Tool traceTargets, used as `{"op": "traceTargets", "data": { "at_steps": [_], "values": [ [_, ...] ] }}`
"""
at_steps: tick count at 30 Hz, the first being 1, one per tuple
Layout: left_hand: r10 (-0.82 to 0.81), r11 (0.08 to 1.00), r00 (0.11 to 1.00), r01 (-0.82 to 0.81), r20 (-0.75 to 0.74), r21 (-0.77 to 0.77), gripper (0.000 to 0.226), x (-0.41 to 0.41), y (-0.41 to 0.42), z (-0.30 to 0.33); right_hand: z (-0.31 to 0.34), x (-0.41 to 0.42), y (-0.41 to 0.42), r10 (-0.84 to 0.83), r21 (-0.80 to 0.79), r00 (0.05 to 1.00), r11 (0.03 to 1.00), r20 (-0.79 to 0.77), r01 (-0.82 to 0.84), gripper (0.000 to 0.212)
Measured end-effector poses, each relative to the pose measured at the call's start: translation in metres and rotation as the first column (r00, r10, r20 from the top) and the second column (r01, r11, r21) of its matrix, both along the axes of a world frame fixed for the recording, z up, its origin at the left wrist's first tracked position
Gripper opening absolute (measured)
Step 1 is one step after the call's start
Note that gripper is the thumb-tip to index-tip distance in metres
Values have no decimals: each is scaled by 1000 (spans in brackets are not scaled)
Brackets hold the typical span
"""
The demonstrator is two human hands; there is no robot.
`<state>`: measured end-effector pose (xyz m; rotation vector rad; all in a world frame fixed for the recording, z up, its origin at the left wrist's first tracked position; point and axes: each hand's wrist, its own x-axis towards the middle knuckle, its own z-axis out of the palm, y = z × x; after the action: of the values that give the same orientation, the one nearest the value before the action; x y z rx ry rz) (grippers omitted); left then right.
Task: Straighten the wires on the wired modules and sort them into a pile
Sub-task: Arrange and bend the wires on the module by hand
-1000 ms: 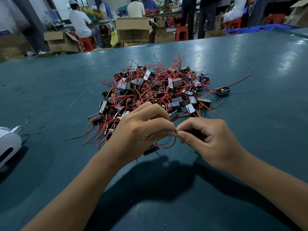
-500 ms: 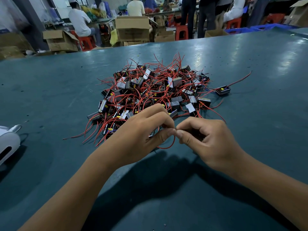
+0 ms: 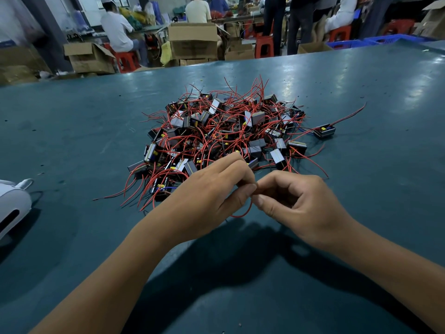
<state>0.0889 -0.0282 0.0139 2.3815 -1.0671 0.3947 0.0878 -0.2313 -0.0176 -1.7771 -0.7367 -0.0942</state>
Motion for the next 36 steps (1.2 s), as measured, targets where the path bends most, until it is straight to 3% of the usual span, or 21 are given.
{"op": "traceTargets", "data": {
  "at_steps": [7, 18, 27, 36],
  "values": [
    [17, 998, 997, -22, -73, -65, 18, 1, 4, 0, -2, 0, 5, 39, 146, 990, 989, -136, -19, 8],
    [55, 995, 998, -57, -36, -82, 7, 4, 5, 1, 4, 1, 3, 34, 174, 984, 985, -176, -3, 6],
    [72, 993, 997, -70, 19, -92, 18, -2, -3, 6, 5, -4, 2, -74, -51, 993, 996, 88, 79, 5],
    [66, 996, 996, -70, -66, -58, 16, -5, -6, 8, 7, -6, 2, -92, -47, 990, 994, 110, 98, 5]
  ]
}}
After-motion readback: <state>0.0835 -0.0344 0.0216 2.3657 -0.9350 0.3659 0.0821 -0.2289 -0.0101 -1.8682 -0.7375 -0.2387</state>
